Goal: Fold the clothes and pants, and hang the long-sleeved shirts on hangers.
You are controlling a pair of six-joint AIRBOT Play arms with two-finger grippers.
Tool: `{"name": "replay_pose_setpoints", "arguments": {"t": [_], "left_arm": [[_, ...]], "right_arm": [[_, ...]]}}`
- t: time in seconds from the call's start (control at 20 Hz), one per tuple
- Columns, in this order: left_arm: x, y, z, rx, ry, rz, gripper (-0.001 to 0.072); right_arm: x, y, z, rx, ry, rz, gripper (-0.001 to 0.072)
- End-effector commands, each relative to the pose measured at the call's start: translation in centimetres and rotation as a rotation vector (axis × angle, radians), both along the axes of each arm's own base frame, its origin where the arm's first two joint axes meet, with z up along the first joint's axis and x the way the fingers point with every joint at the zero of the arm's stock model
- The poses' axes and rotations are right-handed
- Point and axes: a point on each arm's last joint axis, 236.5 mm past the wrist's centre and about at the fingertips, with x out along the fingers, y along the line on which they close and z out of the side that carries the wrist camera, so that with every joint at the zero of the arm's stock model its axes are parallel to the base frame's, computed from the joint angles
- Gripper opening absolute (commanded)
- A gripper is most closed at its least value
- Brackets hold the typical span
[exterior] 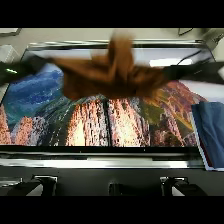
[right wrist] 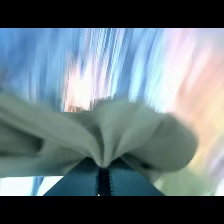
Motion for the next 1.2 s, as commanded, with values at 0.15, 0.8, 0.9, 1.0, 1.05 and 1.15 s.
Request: {"name": "replay_pose_setpoints", "arguments": {"t": [0.15, 0.8, 0.9, 1.0, 1.05, 1.15], "left_arm": [[-14.2, 3.0, 17.7, -0.021, -0.509, 0.124, 0.0023], [-11.6, -2.2, -25.8, 0.108, 0.559, -0.113, 0.0023], [-13.0, -3.5, -30.0, 0.075, 0.666, -0.121, 0.0023], [-13.3, -4.4, -31.8, 0.068, 0.706, -0.131, 0.0023], [-13.2, -4.7, -32.3, 0.073, 0.713, -0.133, 0.0023], [-12.5, -5.0, -32.9, 0.070, 0.712, -0.118, 0.0023]], "right_arm": [[-12.5, -3.6, 16.5, -0.053, -0.435, -0.121, 0.0039], [-6.8, -1.6, -21.6, 0.011, 0.584, -0.104, 0.0039], [-3.4, -1.4, -24.2, 0.056, 0.557, -0.141, 0.0040], [-0.1, -1.1, -25.3, 0.122, 0.494, -0.184, 0.0040], [1.1, -1.0, -25.6, 0.156, 0.471, -0.208, 0.0040], [2.4, -0.6, -26.6, 0.258, 0.489, -0.280, 0.0104]]}}
